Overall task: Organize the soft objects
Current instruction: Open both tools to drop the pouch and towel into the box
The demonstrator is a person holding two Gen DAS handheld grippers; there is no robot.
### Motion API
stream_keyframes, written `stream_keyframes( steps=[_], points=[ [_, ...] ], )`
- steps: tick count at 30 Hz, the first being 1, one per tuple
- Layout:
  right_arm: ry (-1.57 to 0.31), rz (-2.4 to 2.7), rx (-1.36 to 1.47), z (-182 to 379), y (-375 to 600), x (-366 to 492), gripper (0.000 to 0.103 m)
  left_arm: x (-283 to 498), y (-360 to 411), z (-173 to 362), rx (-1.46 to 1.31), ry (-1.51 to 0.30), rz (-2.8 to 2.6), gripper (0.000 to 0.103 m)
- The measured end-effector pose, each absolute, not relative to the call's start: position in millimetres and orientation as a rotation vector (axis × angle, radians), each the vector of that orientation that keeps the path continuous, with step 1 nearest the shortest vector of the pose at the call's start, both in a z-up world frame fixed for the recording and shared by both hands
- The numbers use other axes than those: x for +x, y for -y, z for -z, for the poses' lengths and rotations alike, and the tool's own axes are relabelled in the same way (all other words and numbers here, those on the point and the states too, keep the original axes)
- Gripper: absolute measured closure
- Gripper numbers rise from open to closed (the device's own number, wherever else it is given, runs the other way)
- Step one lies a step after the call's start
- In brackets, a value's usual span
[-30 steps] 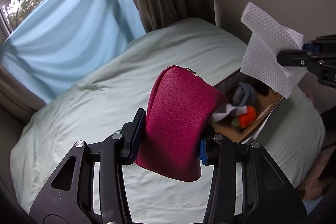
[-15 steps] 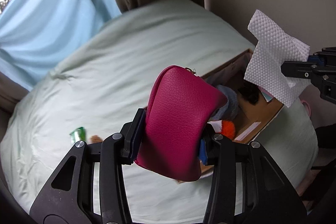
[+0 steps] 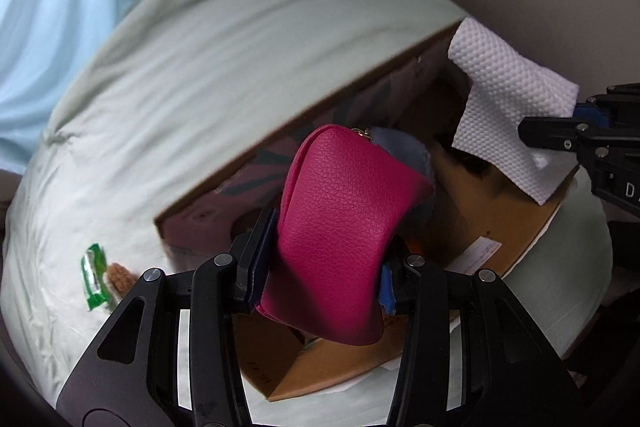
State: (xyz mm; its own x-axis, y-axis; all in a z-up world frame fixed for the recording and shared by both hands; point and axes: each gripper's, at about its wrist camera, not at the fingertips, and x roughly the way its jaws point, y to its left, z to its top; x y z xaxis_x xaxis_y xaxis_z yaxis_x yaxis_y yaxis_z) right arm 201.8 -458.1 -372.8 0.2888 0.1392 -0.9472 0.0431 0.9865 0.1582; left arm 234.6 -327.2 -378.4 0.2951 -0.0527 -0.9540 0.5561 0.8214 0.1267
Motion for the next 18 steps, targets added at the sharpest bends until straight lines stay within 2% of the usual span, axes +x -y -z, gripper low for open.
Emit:
stream_keyframes(
  steps=[5, 7, 8, 9, 10, 11, 18],
  points=[
    [-1.319, -0.064, 0.185, 386.7, 459.1, 208.0, 0.090, 235.5, 321.6, 390.8, 0.524, -1.245, 0.402, 0.061],
    [-1.333, -0.067, 0.242, 389.7, 462.3, 210.4, 0.086, 235.9, 322.9, 386.6, 0.536, -1.239, 0.406, 0.049],
    [-1.337, -0.065, 0.259, 391.7, 464.2, 212.0, 0.068, 236.2, 322.9, 383.9, 0.544, -1.233, 0.408, 0.023],
    [-1.335, -0.063, 0.276, 391.9, 465.7, 212.9, 0.033, 235.1, 321.9, 379.8, 0.555, -1.224, 0.411, 0.001],
    [-1.327, -0.070, 0.291, 392.0, 466.3, 214.3, 0.014, 233.4, 320.9, 376.6, 0.558, -1.209, 0.417, 0.000],
    [-1.314, -0.083, 0.311, 390.6, 467.7, 214.2, 0.000, 231.7, 319.6, 375.4, 0.570, -1.207, 0.420, 0.000],
    [-1.309, -0.089, 0.352, 390.5, 468.7, 211.2, 0.000, 227.7, 309.9, 379.9, 0.587, -1.236, 0.419, 0.000]
  ],
)
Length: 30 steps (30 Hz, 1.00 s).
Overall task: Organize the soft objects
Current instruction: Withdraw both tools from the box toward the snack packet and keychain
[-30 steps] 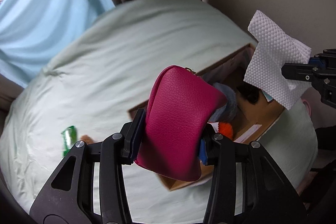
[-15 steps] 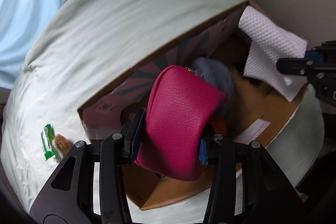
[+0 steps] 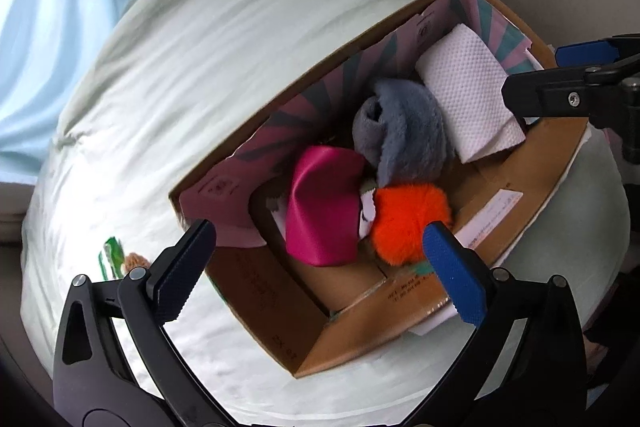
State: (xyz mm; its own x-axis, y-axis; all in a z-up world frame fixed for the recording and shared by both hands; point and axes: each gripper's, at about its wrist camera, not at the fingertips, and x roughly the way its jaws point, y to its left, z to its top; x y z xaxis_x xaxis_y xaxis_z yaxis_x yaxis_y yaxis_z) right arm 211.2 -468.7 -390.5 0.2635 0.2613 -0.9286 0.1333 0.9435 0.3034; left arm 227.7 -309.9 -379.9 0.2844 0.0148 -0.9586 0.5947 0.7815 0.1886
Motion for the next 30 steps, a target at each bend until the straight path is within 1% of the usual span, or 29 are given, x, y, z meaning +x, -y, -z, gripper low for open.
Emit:
stream_keyframes(
  steps=[4, 9, 17, 26, 30],
  points=[
    [-1.290, -0.094, 0.341, 380.9, 463.1, 205.0, 0.000, 220.6, 306.3, 371.5, 0.568, -1.229, 0.418, 0.000],
    [-1.235, -0.109, 0.327, 361.4, 455.8, 195.1, 0.000, 209.3, 301.8, 348.8, 0.535, -1.204, 0.426, 0.000],
    [-1.152, -0.088, 0.235, 299.3, 428.0, 170.3, 0.000, 194.3, 277.1, 290.3, 0.452, -1.138, 0.410, 0.000],
    [-1.033, -0.080, 0.154, 214.1, 369.3, 134.5, 0.000, 160.4, 201.1, 206.3, 0.349, -1.039, 0.372, 0.000],
    [-0.982, -0.097, 0.128, 180.8, 332.6, 119.9, 0.000, 145.1, 154.4, 169.9, 0.295, -0.994, 0.338, 0.000]
  ],
)
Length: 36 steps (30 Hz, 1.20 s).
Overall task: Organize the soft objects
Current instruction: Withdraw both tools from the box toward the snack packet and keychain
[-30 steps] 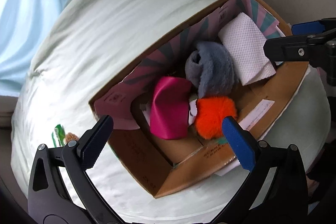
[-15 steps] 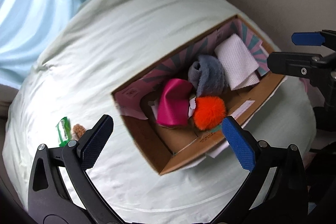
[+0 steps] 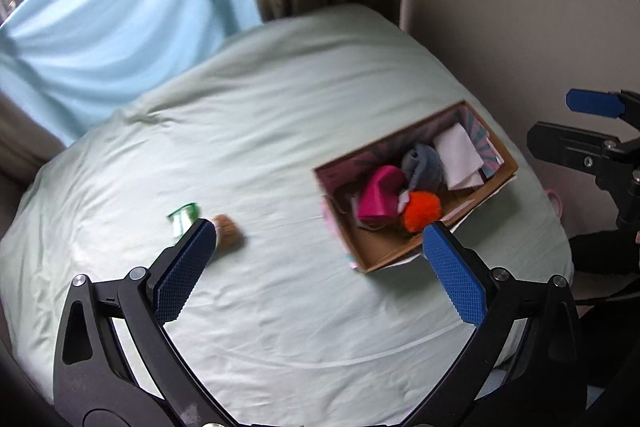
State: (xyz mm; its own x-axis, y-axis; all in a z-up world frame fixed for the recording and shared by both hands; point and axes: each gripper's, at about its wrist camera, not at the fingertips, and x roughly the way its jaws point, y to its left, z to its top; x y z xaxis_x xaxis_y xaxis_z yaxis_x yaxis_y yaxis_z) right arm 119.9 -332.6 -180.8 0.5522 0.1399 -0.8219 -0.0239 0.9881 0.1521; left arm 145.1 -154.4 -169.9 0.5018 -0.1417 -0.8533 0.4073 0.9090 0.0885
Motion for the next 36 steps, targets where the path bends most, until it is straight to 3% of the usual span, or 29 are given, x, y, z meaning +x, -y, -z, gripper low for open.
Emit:
stream_keyframes(
  steps=[7, 15, 24, 36],
  points=[
    [-0.865, -0.129, 0.099, 136.6, 256.3, 94.4, 0.000, 123.5, 58.8, 126.5, 0.199, -0.916, 0.252, 0.000],
    [-0.809, -0.158, 0.081, 129.5, 176.4, 81.5, 0.000, 106.9, -42.7, 111.3, 0.121, -0.866, 0.143, 0.000],
    [-0.824, -0.167, 0.093, 144.9, 113.0, 85.0, 0.000, 116.5, -121.0, 135.7, 0.062, -0.904, 0.128, 0.000],
    [-0.901, -0.122, 0.216, 216.4, 63.4, 131.7, 0.000, 181.6, -173.7, 200.1, 0.022, -1.001, 0.138, 0.000]
  ],
)
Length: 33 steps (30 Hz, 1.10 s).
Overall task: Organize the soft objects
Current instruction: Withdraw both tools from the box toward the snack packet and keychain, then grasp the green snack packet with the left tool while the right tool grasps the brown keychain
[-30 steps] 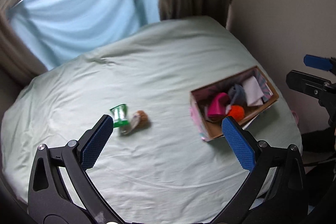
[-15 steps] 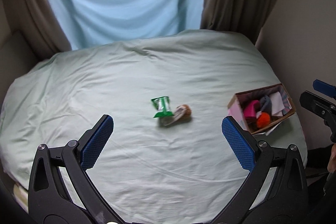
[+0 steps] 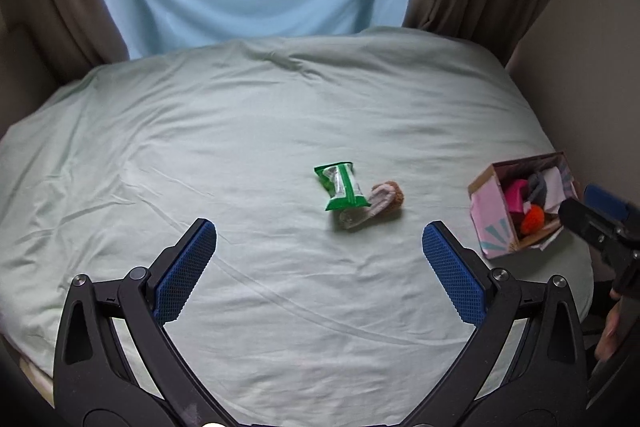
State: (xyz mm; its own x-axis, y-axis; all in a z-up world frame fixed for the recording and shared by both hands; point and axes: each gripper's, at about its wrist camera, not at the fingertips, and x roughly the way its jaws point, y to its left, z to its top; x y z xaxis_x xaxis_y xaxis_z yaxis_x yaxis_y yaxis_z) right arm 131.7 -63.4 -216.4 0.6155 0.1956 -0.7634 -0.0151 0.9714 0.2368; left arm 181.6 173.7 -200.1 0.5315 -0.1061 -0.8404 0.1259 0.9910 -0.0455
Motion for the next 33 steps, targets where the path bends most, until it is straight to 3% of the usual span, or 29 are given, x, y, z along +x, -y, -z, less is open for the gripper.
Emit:
stream_keyframes(
  steps=[23, 27, 33],
  points=[
    [-1.242, 0.175, 0.632, 413.9, 67.8, 295.8, 0.000, 343.4, -126.7, 385.3, 0.033, -1.236, 0.173, 0.001],
    [-1.294, 0.236, 0.724, 444.8, 75.3, 309.8, 0.011, 360.6, -115.5, 418.6, 0.050, -1.278, 0.180, 0.001],
    [-1.354, 0.314, 0.939, 488.8, 83.9, 318.4, 0.018, 379.3, -105.9, 460.1, 0.068, -1.338, 0.166, 0.001]
  ],
)
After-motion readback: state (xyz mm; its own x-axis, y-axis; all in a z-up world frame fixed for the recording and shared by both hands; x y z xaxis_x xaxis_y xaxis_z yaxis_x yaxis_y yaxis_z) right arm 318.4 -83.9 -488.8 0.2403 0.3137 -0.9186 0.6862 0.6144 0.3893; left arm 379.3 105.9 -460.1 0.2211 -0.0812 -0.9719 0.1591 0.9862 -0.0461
